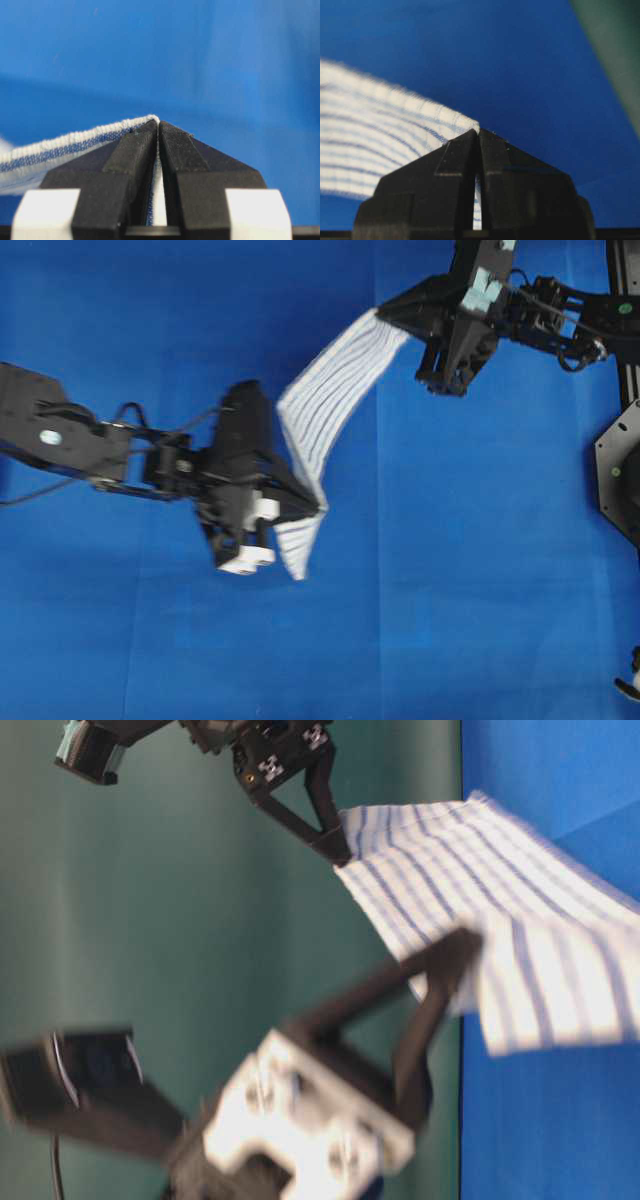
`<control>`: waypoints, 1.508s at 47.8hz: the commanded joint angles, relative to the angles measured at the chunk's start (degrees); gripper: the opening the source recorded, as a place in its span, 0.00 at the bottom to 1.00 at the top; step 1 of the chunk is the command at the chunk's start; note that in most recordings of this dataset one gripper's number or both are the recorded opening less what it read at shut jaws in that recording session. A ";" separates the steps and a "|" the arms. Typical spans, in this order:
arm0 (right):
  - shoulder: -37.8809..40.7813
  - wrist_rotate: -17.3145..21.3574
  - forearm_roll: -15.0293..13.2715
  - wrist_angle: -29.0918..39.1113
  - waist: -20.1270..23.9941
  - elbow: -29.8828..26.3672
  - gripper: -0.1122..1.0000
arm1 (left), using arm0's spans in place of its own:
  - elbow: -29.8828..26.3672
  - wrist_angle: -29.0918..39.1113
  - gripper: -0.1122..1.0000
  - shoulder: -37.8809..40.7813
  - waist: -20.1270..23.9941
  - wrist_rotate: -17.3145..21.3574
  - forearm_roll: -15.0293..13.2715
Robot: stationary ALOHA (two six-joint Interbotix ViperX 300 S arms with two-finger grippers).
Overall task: Fold the blue towel.
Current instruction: 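Lift the strip and rotate it to lie vertically on the table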
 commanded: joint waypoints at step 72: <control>21.09 -0.53 -1.58 3.16 -6.68 -18.98 0.13 | 4.57 -19.86 0.13 4.39 -3.96 -12.13 -1.67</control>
